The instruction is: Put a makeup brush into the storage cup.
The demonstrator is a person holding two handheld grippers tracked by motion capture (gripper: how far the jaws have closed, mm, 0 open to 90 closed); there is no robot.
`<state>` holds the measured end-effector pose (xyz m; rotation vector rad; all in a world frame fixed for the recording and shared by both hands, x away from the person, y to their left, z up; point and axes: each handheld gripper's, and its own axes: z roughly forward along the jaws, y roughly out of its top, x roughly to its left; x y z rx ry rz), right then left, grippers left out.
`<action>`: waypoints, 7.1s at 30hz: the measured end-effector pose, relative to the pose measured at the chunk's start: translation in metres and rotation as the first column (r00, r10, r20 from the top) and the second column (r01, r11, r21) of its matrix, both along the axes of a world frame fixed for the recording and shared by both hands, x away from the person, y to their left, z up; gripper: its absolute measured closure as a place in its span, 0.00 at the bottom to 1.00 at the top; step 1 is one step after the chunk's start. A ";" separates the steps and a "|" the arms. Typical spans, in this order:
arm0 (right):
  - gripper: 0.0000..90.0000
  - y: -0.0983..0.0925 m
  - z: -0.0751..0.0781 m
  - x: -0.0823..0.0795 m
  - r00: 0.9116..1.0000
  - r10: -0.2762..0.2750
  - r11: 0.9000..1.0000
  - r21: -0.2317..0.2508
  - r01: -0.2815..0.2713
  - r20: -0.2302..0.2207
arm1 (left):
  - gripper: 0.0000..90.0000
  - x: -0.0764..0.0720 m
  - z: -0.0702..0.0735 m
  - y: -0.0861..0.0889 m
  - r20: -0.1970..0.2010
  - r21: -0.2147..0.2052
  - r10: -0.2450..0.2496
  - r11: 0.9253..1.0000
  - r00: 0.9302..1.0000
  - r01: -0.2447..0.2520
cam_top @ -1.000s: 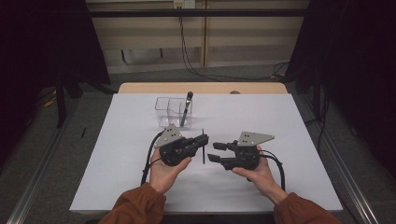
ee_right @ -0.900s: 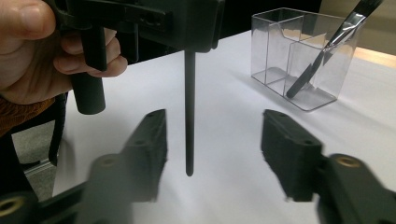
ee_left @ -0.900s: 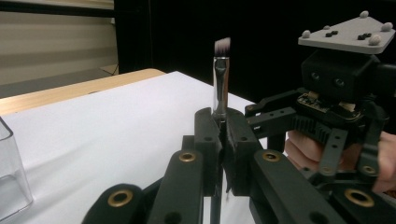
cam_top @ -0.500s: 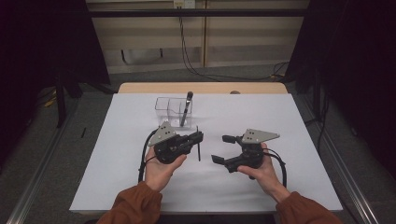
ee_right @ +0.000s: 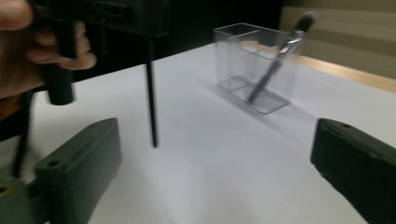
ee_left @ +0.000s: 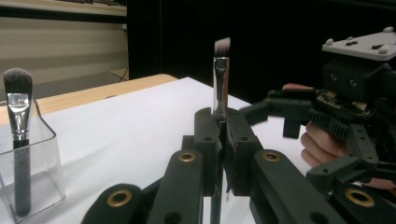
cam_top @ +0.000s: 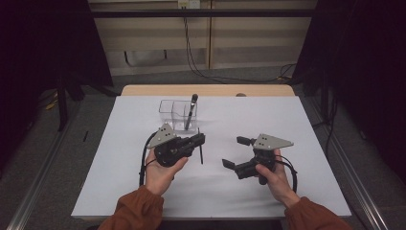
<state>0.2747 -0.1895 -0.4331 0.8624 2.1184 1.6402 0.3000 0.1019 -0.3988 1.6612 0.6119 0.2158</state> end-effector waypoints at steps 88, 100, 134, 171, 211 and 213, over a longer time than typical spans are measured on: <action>0.00 -0.102 -0.022 -0.073 0.939 -0.339 0.940 -0.028 0.341 0.050 | 0.95 0.064 0.065 0.052 0.056 0.007 0.121 0.993 0.991 -0.122; 0.00 -0.101 -0.021 -0.074 0.941 -0.333 0.942 -0.024 0.334 0.057 | 0.95 0.080 0.083 0.043 0.084 0.012 0.145 0.989 0.986 -0.147; 0.00 -0.101 -0.022 -0.077 0.946 -0.318 0.947 -0.030 0.320 0.061 | 0.94 0.132 0.049 0.014 0.101 0.061 0.232 0.969 0.968 -0.239; 0.00 -0.100 -0.022 -0.076 0.951 -0.305 0.951 -0.032 0.307 0.056 | 0.94 0.157 0.010 -0.006 0.064 0.145 0.252 0.955 0.966 -0.258; 0.00 -0.099 -0.023 -0.075 0.952 -0.300 0.952 -0.042 0.303 0.056 | 0.92 0.151 -0.015 -0.008 0.016 0.183 0.231 0.956 0.973 -0.230; 0.00 -0.099 -0.023 -0.075 0.952 -0.301 0.952 -0.041 0.303 0.056 | 0.89 0.151 -0.015 -0.007 0.022 0.182 0.230 0.956 0.973 -0.231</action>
